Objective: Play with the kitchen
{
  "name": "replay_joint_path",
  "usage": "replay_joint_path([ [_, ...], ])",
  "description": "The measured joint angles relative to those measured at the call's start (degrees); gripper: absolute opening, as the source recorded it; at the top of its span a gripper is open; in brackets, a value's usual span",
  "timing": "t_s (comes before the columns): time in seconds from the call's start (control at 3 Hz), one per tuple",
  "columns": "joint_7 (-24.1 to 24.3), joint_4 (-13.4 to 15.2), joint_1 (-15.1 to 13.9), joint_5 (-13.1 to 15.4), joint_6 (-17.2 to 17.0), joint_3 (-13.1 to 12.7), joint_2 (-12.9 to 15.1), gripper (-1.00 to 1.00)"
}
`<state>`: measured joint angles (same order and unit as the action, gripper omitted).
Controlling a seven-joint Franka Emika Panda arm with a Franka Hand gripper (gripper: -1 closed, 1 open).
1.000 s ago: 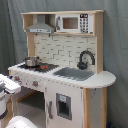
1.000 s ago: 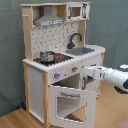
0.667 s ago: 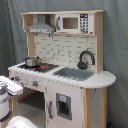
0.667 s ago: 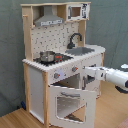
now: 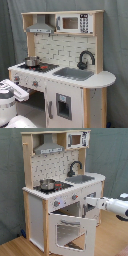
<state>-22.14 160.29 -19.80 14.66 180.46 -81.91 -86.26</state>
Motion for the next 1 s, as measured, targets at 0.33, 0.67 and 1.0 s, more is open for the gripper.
replay_joint_path([
  [0.33,4.09,-0.31,-3.98,-0.12,2.79,-0.04,-0.02,1.00],
  [0.67,7.62,-0.79,-8.08,-0.12,6.15,-0.14,-0.04,1.00],
  [1.0,11.35,-1.16,-11.22,-0.19,9.56,-0.96,-0.04,1.00],
])
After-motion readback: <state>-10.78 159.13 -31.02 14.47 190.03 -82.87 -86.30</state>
